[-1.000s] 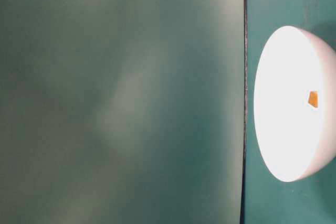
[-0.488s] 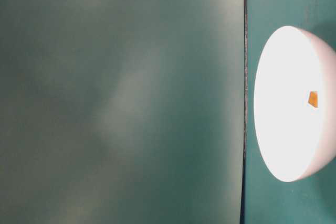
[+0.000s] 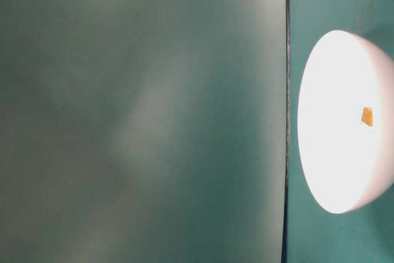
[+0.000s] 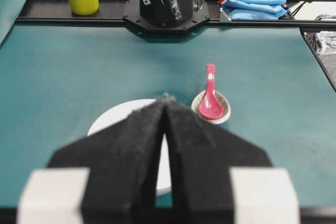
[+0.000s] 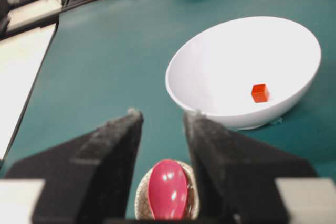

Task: Grip the spoon and scoop the red block from the bowl with right arm.
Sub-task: 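Move the right gripper toward the pink spoon handle on the spoon rest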

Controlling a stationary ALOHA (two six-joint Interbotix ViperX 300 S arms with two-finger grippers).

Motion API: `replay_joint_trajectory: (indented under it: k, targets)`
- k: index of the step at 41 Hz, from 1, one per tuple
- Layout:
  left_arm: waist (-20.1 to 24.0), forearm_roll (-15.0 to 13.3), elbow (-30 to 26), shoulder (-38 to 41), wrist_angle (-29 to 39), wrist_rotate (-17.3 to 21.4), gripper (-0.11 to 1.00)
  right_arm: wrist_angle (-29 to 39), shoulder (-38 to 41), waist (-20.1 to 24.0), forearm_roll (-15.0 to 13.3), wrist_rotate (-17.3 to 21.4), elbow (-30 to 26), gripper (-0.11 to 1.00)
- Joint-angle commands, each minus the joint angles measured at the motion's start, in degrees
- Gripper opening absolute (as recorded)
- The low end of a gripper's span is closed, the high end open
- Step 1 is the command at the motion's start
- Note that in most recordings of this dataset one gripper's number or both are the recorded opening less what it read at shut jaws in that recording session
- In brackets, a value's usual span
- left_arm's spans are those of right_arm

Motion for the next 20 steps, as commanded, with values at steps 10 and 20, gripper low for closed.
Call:
replay_joint_trajectory:
  k: [10,20]
  targets:
    - [-0.09,0.09,-1.41,0.53,-0.44,0.09,0.01,-13.89,15.21,15.64,15.03,0.0,-0.18,0.45]
    - [-0.09,0.09,-1.41,0.35,-0.35,0.09,0.01,-15.47,23.55,22.76,21.62,0.0,-1.32,0.45]
